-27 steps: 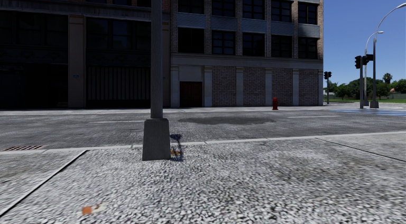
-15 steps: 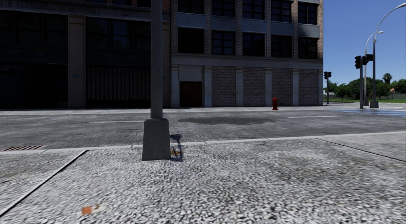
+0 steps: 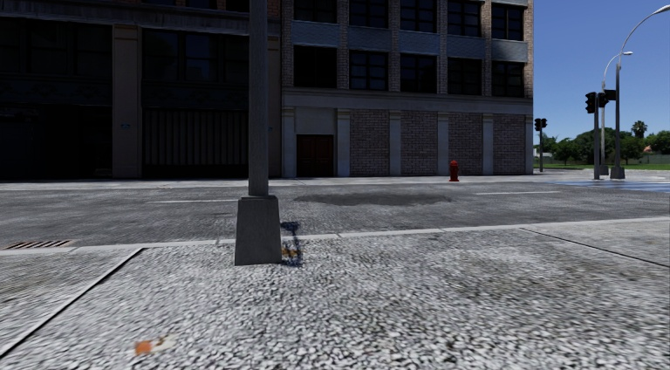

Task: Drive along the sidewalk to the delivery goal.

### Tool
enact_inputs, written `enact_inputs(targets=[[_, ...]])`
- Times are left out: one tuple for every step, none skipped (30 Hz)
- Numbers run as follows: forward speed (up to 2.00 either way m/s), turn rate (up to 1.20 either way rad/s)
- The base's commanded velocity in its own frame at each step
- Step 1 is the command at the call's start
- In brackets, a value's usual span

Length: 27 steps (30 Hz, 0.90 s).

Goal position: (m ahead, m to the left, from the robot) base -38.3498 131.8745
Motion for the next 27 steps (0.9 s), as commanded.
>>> enact_inputs(targets=[[0.0, 0.0], [0.0, 0.0], [0.0, 0.0], [0.0, 0.41], [0.0, 1.2], [0.0, 1.2], [0.0, 1.2], [0.0, 1.2], [0.0, 1.2], [0.0, 1.2], [0.0, 1.2], [0.0, 1.2], [0.0, 1.2], [0.0, 1.2], [0.0, 1.2], [0.0, 1.2], [0.0, 1.2], [0.0, 1.2], [0.0, 1.2], [0.0, 1.2], [0.0, 1.2], [0.0, 1.2], [0.0, 1.2], [0.0, 1.2], [0.0, 1.2], [0.0, 1.2], [0.0, 1.2]])
